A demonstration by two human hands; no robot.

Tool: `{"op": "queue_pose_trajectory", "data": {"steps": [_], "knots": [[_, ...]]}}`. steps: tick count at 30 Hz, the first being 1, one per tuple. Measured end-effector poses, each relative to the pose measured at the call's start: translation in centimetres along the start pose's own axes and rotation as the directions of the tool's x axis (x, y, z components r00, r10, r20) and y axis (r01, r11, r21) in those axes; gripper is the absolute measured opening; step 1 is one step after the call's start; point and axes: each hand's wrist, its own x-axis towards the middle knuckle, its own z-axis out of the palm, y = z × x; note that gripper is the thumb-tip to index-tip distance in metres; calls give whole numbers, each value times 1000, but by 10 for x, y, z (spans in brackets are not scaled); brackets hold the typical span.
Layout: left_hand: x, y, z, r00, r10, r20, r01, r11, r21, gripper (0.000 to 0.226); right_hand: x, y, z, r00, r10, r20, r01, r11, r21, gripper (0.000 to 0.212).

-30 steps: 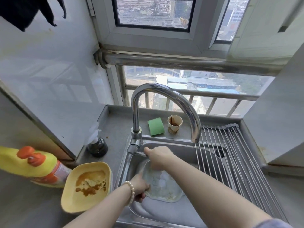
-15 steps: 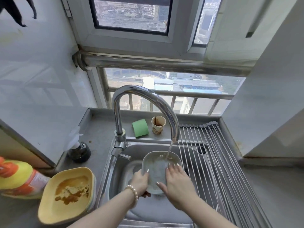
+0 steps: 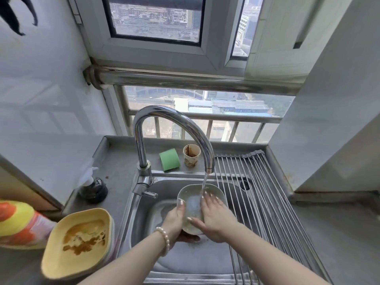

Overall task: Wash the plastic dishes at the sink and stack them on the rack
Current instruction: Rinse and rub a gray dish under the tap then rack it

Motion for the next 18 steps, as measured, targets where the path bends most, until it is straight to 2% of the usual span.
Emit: {"op": "queue_pose_trajectory", "data": {"steps": [1,3,6,7,10,12,15,18], "knots": [[-3,1,5,1000,-9,18,9,1000,-8,47,6,-4,-1,999,44,-6,-43,996,75,130],[-4,3,10,997,-33,64,39,993,-108,44,16,-18,-4,1000,26,2,-26,980,199,119],[3,2,9,989,-51,138,83,967,-241,39,19,-40,0,996,-88,10,82,958,276,77],[4,2,8,986,-63,151,105,954,-281,38,18,-41,1,994,-109,11,100,949,300,70],[18,2,1,997,-44,67,61,956,-288,53,5,-35,5,975,-217,54,185,918,351,63],[26,5,-4,998,40,-38,-47,979,-198,53,-7,-29,10,958,-275,80,231,906,354,59],[33,5,-15,978,183,-102,-180,983,38,29,-20,-16,16,964,-264,40,237,914,330,55],[24,16,-19,959,257,-124,-238,960,148,31,-24,5,18,968,-235,-86,244,964,107,50]]}}
